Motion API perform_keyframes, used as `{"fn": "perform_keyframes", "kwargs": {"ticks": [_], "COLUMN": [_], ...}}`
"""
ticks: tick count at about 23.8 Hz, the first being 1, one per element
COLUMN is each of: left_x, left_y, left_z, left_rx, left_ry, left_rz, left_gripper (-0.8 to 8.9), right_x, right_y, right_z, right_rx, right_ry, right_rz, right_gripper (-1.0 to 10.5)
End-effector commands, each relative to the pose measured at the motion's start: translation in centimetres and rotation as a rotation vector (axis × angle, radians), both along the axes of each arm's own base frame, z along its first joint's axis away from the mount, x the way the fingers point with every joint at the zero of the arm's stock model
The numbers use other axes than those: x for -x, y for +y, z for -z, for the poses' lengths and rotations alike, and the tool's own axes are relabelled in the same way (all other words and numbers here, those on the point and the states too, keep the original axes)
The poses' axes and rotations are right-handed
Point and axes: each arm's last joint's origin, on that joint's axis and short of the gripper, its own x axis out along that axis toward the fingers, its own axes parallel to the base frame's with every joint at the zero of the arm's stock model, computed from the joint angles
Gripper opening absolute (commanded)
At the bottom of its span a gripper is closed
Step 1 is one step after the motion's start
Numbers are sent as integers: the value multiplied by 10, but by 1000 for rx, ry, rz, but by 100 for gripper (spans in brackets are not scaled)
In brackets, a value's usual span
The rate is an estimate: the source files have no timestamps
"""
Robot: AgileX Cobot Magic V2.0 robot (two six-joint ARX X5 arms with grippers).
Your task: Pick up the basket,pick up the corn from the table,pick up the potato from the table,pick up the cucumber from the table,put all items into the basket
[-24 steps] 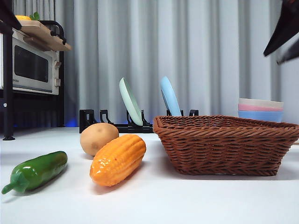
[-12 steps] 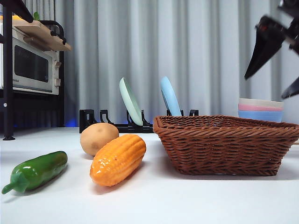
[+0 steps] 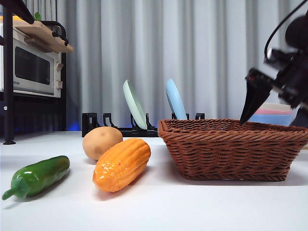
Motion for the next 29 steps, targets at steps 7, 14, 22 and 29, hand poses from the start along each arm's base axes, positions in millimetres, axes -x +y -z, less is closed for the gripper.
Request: {"fn": "perform_keyframes", "kwargs": {"ticks": [7, 14, 22, 29], "left_x": [2, -4, -68, -124], "left_y": [0, -16, -77, -130], "left_z": [4, 10, 15, 73], "left_rx": [-6, 7, -158, -316], "left_ry": [42, 89, 214, 379], "left_rz": [8, 106, 158, 177], "left_gripper": [374, 447, 449, 449], "right_x": [-2, 29, 105, 135], "right_y": [7, 2, -4, -6], "right_z": [7, -63, -137, -154], "right_rx": [-34, -70, -88, -92], "right_ry": [40, -156, -375, -436], "right_rz": [-6, 36, 39, 38], "right_gripper": [-15, -15, -15, -15]}}
